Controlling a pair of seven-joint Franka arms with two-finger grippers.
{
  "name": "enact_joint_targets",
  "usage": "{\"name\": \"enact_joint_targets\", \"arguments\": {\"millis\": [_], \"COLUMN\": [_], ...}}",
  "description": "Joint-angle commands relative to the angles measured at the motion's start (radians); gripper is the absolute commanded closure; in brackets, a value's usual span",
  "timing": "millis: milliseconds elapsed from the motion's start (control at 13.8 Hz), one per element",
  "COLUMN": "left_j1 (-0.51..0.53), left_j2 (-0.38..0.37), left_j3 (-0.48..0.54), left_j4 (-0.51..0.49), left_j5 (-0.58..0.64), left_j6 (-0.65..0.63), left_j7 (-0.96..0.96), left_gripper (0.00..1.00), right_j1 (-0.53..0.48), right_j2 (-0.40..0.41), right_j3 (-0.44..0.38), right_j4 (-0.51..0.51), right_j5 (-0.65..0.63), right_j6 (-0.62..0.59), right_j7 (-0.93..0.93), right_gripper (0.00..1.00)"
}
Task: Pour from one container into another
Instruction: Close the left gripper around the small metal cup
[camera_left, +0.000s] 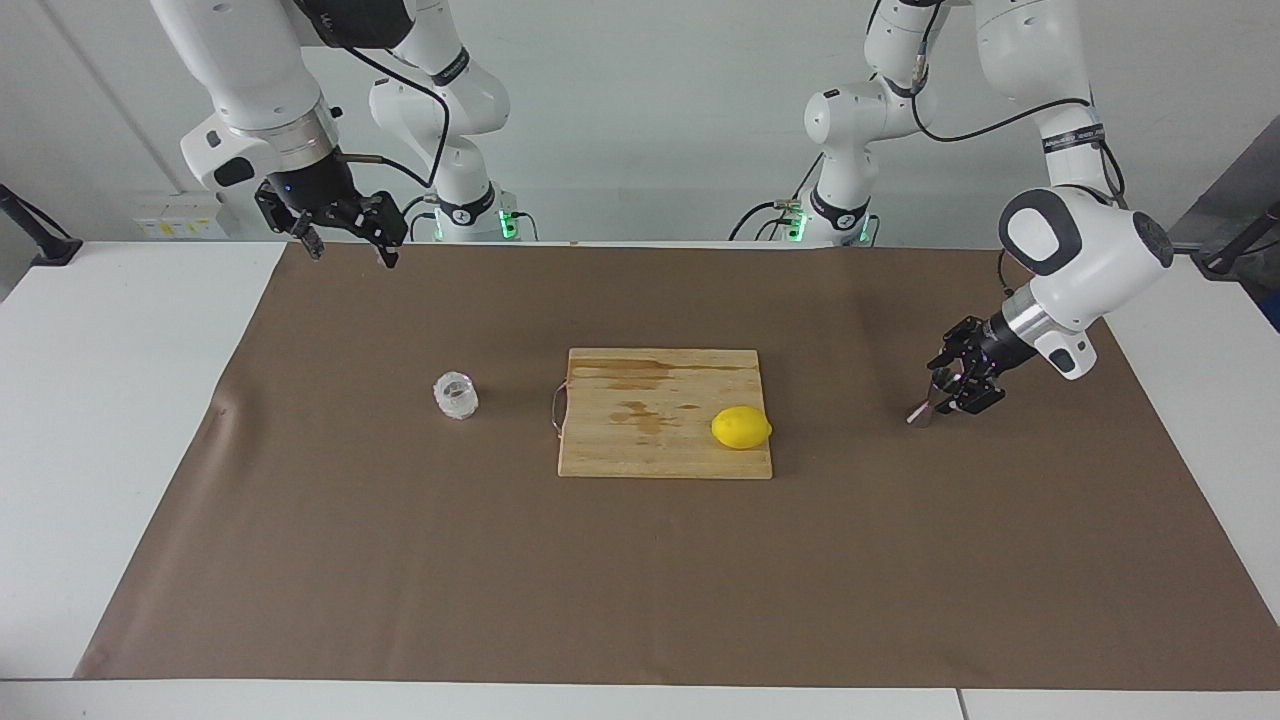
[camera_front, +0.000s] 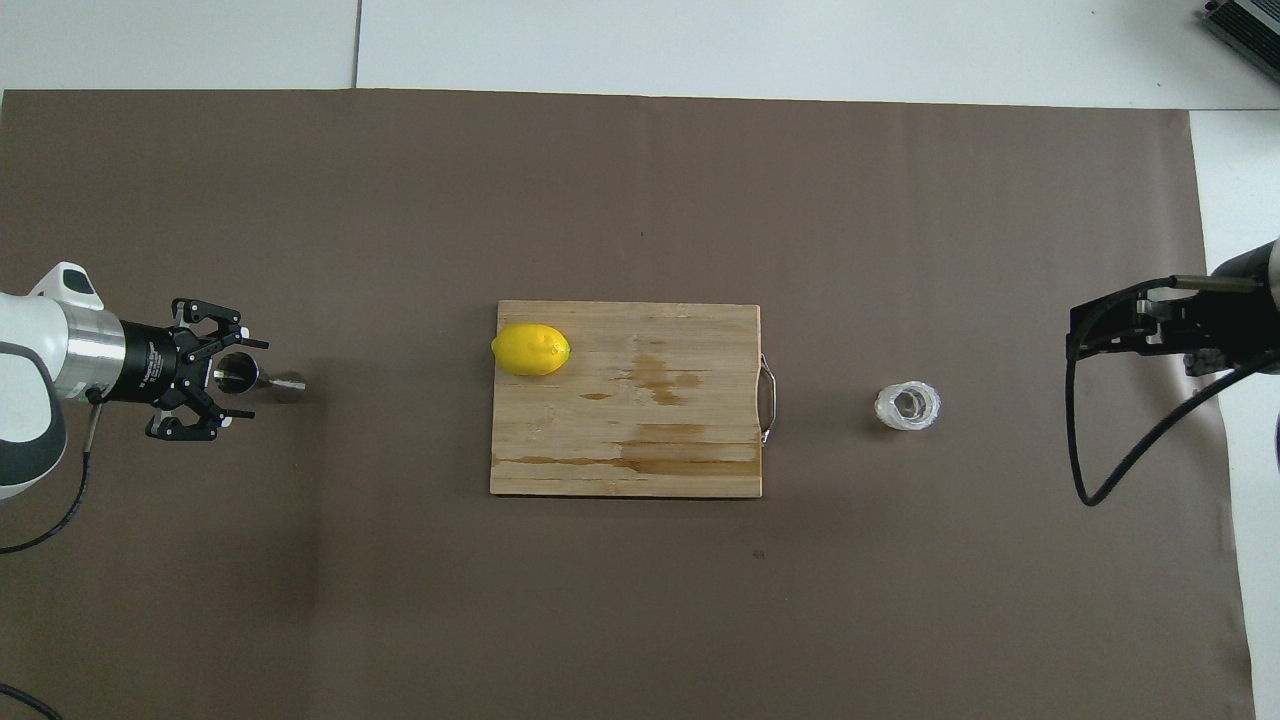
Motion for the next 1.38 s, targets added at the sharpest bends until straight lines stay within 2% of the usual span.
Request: {"name": "enact_joint_targets", "arguments": {"millis": [0,217,362,507,651,868,1158,1303], "left_j1": [-0.018,-0.018,-0.018,-0.018,-0.018,-0.018,-0.045,-0.056], "left_j2": [-0.018,-0.018,-0.018,-0.018,-0.018,-0.015,-0.007,-0.007], "left_j3": [0.011,0.011,0.011,0.011,0.011,0.011,0.013,0.011], "left_j4": [-0.024,-0.024,-0.024,-0.024,-0.023,-0.017,0.029,0.067], "left_j5": [-0.019,-0.019,-0.019,-0.019,-0.019,-0.019,-0.018,-0.009], "left_j6": [0.021,0.021,0.021,0.022,0.021,0.018,-0.016,-0.056], "left_j7": [-0.003,-0.001,-0.001,0.001,0.001,-0.004,-0.018,-0.029], "left_gripper": [0.25,0.31,0.41,0.46,0.59,0.70,0.71,0.77], "right_j1": [-0.004,-0.004,-0.005,-0.005,-0.005,-0.005,-0.005,-0.004], "right_j2": [-0.004,-0.004,-0.004,-0.004,-0.004,-0.004,-0.004,-0.004], "right_j3": [-0.001,-0.001,-0.001,-0.001,-0.001,-0.001,-0.001,-0.001], "right_j4": [-0.006,-0.006,-0.006,-0.006,-0.005,-0.005,-0.006,-0.006], "right_j5": [0.024,0.024,0.024,0.024,0.024,0.024,0.024,0.024], "right_j6": [-0.006,-0.006,-0.006,-0.006,-0.005,-0.006,-0.005,-0.005], "right_j7": [-0.025,-0.025,-0.025,-0.025,-0.025,-0.025,-0.025,-0.025], "right_gripper": [0.00,0.00,0.00,0.00,0.00,0.00,0.00,0.00]}}
